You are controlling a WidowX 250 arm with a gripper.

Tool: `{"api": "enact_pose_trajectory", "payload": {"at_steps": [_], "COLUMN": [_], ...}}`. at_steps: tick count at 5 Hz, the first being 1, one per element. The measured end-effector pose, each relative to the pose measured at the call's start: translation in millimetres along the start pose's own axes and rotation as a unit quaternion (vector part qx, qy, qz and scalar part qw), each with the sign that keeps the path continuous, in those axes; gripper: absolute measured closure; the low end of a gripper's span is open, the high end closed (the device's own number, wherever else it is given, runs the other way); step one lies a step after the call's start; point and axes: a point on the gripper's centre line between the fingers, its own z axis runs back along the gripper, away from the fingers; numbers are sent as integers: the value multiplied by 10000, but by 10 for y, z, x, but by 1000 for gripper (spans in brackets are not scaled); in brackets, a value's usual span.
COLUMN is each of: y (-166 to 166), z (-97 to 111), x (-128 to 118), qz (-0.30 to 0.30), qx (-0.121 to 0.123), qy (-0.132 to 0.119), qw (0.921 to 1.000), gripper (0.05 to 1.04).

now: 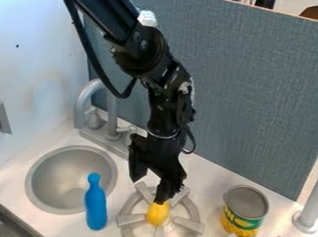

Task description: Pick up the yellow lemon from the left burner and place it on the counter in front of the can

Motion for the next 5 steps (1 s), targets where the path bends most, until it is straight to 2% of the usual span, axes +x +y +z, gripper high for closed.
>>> {"api": "enact_pose_trajectory", "payload": {"at_steps": [1, 3, 5], "y": [-9, 9, -110], "z": [-93, -186, -450], "x": [-38, 13, 157], "qz": [15, 263, 618], "qx": [-17, 31, -335], "qy": [152, 238, 135], "qw": [9999, 9994, 9974], "gripper": [83, 83, 83]}}
